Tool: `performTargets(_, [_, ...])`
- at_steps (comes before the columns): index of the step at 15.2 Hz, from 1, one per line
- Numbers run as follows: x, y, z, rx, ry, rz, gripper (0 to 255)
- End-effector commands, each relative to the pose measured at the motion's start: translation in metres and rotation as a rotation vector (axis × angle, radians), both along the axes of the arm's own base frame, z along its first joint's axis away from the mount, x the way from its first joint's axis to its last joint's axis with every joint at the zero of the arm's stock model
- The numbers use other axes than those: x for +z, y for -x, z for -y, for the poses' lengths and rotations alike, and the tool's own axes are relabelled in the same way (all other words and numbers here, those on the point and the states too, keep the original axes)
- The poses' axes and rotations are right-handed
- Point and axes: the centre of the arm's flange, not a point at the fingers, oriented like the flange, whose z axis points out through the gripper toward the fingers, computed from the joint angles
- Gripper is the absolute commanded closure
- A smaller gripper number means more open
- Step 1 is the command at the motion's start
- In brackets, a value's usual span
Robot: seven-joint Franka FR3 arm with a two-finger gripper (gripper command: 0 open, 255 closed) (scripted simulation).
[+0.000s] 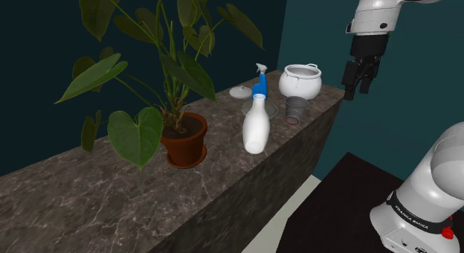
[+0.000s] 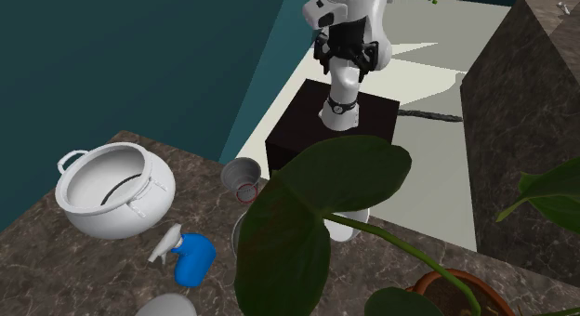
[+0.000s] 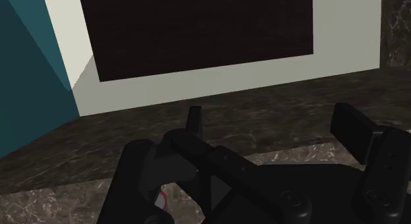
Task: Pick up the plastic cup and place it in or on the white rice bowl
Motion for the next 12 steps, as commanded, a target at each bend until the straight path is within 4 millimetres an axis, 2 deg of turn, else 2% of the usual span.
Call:
performTargets(1, [0.000, 0.000, 0.000, 0.000, 0.000, 0.000, 0])
performTargets(12, [-0.070, -0.089, 0.087, -0.037, -0.004, 0.032, 0])
